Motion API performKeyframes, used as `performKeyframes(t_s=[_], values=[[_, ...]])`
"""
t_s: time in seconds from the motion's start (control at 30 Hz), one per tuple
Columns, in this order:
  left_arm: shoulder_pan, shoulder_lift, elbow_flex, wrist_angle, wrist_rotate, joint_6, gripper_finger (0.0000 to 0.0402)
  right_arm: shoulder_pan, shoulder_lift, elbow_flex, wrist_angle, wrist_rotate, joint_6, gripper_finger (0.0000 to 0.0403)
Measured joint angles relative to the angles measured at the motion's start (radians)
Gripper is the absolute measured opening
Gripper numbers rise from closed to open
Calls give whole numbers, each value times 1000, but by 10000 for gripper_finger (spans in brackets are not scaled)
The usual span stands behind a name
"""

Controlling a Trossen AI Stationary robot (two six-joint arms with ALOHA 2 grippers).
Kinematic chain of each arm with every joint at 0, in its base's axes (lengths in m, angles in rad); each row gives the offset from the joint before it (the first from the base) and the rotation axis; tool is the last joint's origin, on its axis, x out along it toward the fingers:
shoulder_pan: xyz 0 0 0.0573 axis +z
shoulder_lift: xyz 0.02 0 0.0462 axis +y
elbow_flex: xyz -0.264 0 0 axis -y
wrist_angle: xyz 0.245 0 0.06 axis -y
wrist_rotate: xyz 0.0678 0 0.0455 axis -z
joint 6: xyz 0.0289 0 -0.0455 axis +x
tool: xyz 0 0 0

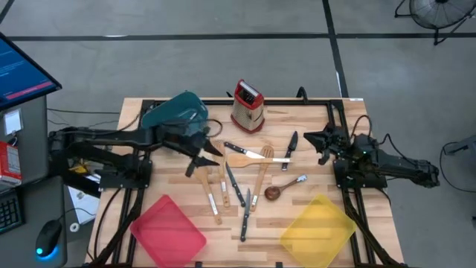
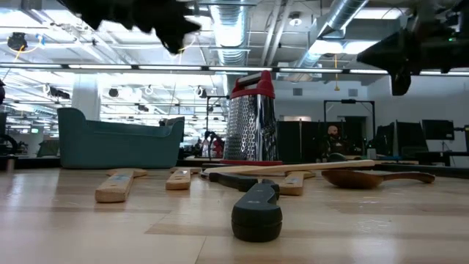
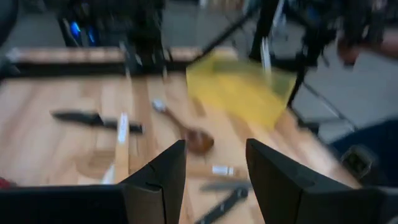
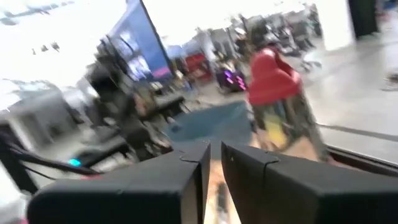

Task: Pick & Place Kitchen Items
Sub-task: Put the brown wooden spatula into the pink bin

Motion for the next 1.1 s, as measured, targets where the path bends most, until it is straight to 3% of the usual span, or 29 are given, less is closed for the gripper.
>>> performKeyframes(t_s=[0.23,0.53,0.7,1.1], values=[[0,-262,0,-13,-20,-47,149,0,305,104,6,22,-47,90],[0,-546,0,-62,-98,-45,149,1,758,305,-1,-14,-150,207],[0,-620,0,-103,-102,-45,149,1,953,408,-49,-86,-211,248],[0,-640,-2,-176,-105,-45,149,74,1267,464,-160,-138,-196,245]])
